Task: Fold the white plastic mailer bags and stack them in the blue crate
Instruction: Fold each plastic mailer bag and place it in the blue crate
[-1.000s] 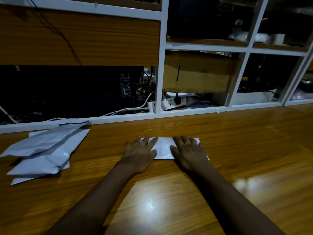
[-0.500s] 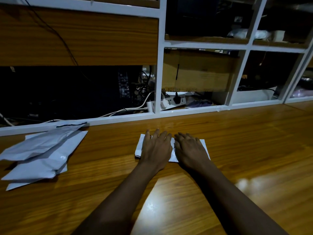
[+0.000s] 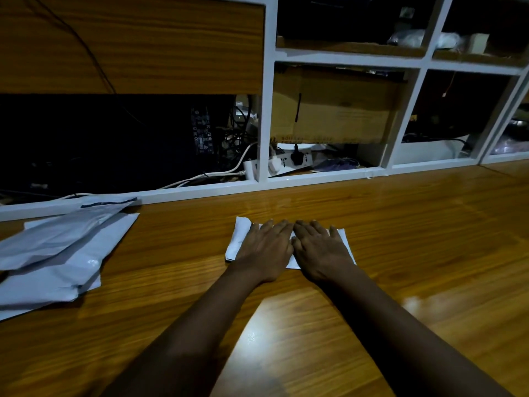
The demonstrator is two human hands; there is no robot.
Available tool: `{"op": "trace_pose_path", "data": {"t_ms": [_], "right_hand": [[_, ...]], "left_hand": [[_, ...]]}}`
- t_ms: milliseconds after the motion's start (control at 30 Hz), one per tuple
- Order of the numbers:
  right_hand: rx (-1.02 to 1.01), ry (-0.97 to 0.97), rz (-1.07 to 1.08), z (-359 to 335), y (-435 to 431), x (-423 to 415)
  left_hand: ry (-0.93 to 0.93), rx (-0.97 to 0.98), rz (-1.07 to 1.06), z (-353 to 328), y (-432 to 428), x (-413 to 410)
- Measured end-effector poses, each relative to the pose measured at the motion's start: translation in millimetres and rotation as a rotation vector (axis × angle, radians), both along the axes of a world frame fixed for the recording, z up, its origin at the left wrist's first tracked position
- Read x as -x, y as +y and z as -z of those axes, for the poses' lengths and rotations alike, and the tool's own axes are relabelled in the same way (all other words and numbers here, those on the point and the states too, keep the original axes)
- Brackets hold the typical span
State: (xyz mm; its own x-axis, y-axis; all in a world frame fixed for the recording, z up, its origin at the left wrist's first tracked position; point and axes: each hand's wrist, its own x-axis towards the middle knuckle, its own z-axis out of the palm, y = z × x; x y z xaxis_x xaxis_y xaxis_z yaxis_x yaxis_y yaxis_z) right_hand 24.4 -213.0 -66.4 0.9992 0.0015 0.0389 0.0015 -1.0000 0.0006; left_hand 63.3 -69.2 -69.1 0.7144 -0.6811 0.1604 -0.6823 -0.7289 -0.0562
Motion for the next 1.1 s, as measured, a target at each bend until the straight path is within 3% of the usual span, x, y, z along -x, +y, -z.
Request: {"op": "trace_pose_path", "data": {"t_ms": [200, 467, 600, 900, 1100], "right_hand": [[0.008, 0.041, 0.018, -0.1, 0.4, -1.8], [-0.019, 0.05, 0.05, 2.4, 1.3, -3.2], [-0.053, 0.029, 0.053, 2.7, 1.3, -2.7], [-0.061, 0.027, 0.054, 4.7, -1.6, -4.9], [-0.124, 0.081, 0.022, -1.0, -12.4, -8.7]], "left_hand": [[0.087, 0.026, 0.033, 7.2, -0.9, -10.9], [0.128, 0.023, -0.057, -0.5, 0.4, -8.6], [0.238, 0.018, -0.17, -0.9, 8.0, -13.7], [0.273, -0.098, -0.265, -3.9, 35.2, -19.5], [0.285, -0.03, -0.306, 0.9, 40.8, -19.0]]}}
